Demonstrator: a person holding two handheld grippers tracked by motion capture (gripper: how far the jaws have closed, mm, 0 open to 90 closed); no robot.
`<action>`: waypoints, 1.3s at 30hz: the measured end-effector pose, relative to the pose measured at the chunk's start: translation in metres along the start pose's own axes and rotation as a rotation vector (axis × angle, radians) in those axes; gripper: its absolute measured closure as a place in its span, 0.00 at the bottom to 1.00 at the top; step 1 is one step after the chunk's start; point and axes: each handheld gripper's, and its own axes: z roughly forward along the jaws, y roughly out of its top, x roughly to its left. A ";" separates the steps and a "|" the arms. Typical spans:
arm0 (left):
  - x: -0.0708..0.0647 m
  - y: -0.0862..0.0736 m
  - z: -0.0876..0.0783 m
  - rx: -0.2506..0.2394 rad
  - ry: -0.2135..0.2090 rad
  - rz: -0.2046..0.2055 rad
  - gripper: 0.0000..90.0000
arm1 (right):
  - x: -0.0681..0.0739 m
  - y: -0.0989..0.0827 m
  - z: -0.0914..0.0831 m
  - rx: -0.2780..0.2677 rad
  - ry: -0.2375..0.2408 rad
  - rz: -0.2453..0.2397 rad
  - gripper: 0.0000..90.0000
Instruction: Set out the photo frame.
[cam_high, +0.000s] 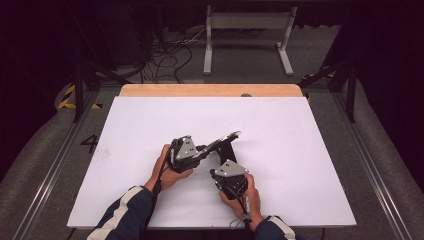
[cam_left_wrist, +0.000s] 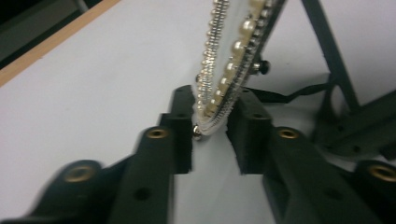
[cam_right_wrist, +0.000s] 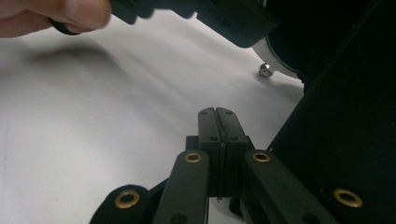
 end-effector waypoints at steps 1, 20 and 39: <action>-0.001 0.001 0.000 0.009 0.011 0.016 0.88 | -0.001 0.000 0.000 0.003 -0.004 0.002 1.00; -0.006 0.004 -0.007 0.036 0.015 0.069 0.89 | -0.010 -0.002 -0.004 0.005 0.006 0.032 1.00; -0.013 0.005 -0.010 0.030 -0.006 0.059 0.88 | -0.023 -0.005 -0.008 0.011 0.010 0.057 1.00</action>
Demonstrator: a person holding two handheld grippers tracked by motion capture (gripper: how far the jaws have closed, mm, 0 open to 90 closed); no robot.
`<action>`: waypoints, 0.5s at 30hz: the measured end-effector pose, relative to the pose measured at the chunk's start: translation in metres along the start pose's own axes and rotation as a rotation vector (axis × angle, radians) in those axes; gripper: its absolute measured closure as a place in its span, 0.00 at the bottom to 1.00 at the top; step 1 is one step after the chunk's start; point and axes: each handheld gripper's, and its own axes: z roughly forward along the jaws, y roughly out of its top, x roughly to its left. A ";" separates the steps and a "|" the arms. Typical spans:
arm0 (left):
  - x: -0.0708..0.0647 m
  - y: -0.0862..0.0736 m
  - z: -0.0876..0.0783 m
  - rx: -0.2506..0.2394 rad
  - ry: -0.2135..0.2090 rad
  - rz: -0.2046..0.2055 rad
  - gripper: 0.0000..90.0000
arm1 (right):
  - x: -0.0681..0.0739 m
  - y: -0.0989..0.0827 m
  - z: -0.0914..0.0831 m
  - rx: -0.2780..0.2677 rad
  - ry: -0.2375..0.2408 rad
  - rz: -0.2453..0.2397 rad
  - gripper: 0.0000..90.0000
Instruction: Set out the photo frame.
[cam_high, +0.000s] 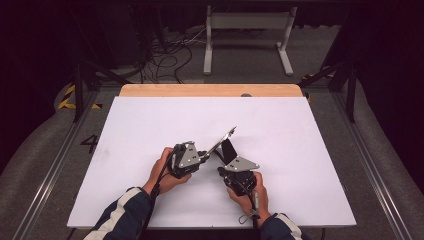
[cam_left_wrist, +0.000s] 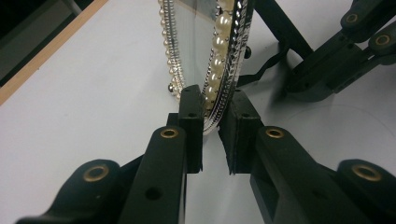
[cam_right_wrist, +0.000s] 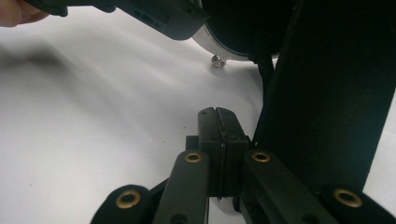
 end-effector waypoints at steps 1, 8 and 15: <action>0.000 0.000 0.001 -0.005 -0.001 -0.004 0.87 | 0.000 0.000 0.000 0.000 0.001 0.001 1.00; 0.003 -0.008 0.015 -0.014 -0.006 -0.070 0.70 | -0.001 0.000 0.001 -0.001 0.017 0.009 1.00; 0.002 -0.010 0.024 0.014 0.015 -0.058 0.83 | -0.001 -0.001 0.001 0.013 0.008 0.011 1.00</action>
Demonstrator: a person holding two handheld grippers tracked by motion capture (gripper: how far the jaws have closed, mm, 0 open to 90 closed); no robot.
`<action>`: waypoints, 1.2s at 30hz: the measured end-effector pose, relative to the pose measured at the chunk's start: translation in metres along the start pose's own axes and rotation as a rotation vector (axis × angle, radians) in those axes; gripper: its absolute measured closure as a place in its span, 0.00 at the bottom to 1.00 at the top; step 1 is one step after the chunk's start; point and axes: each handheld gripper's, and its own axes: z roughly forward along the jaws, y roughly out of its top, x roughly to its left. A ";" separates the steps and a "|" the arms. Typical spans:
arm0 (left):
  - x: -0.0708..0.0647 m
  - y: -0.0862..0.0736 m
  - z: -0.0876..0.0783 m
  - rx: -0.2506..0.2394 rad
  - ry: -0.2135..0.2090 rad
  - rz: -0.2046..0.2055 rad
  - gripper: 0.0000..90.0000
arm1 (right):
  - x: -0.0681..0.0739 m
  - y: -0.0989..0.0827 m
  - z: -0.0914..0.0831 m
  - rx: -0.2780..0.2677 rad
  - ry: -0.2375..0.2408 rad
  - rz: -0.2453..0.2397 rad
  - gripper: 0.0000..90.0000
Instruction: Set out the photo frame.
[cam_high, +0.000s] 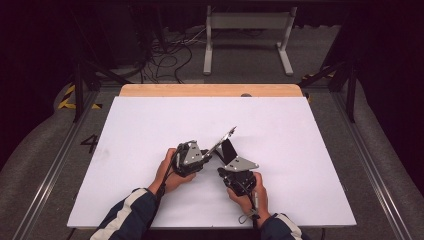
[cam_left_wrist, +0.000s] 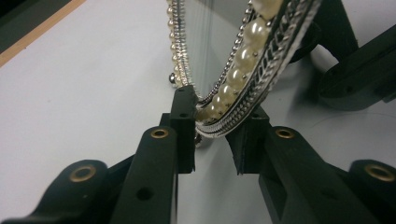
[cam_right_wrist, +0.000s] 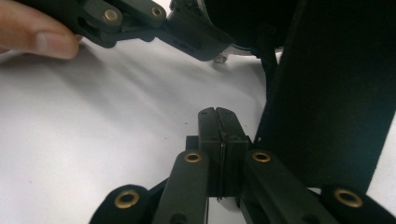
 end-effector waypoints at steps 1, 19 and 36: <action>-0.001 0.001 0.000 0.008 0.008 0.017 0.83 | 0.000 0.000 0.000 0.002 -0.003 -0.002 1.00; -0.004 0.001 -0.005 0.027 0.021 0.058 0.87 | -0.002 -0.001 -0.002 0.009 -0.011 0.006 1.00; -0.014 0.003 -0.010 0.045 0.020 0.088 0.85 | -0.011 -0.002 -0.007 0.019 -0.007 0.022 1.00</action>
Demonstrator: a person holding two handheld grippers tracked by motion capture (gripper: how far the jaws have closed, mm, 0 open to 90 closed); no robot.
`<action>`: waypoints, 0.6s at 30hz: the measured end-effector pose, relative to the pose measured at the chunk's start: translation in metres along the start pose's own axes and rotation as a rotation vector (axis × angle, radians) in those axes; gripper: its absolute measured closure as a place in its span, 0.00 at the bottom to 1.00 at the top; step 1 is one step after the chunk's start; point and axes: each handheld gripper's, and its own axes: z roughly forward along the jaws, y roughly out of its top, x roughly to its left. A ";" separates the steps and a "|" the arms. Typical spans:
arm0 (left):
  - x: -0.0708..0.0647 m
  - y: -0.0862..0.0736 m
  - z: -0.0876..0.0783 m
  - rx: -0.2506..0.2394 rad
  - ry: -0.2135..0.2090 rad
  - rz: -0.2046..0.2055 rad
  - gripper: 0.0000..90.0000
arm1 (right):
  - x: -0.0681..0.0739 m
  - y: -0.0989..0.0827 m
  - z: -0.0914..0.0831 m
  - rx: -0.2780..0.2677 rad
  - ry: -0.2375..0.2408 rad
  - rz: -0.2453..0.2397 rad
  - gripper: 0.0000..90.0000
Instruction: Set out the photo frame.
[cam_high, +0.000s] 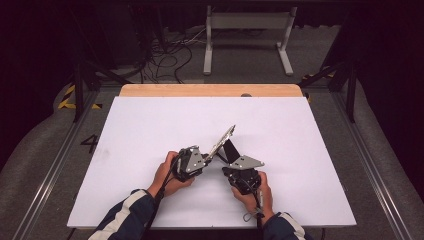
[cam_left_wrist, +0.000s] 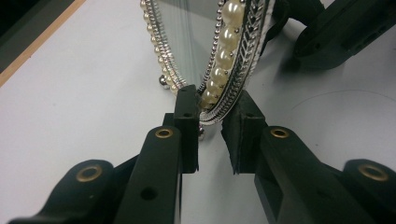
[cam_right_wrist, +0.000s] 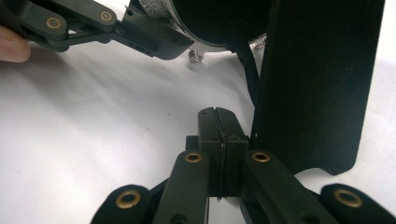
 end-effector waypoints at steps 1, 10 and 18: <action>-0.001 0.000 -0.001 0.002 0.005 -0.006 0.85 | 0.000 0.000 0.000 0.001 0.001 0.001 1.00; -0.003 0.000 -0.001 -0.011 -0.025 -0.023 0.83 | -0.006 -0.002 -0.002 0.010 0.003 0.000 1.00; 0.000 0.000 -0.001 -0.049 -0.053 -0.048 0.81 | -0.008 -0.002 -0.002 0.034 0.023 -0.013 0.99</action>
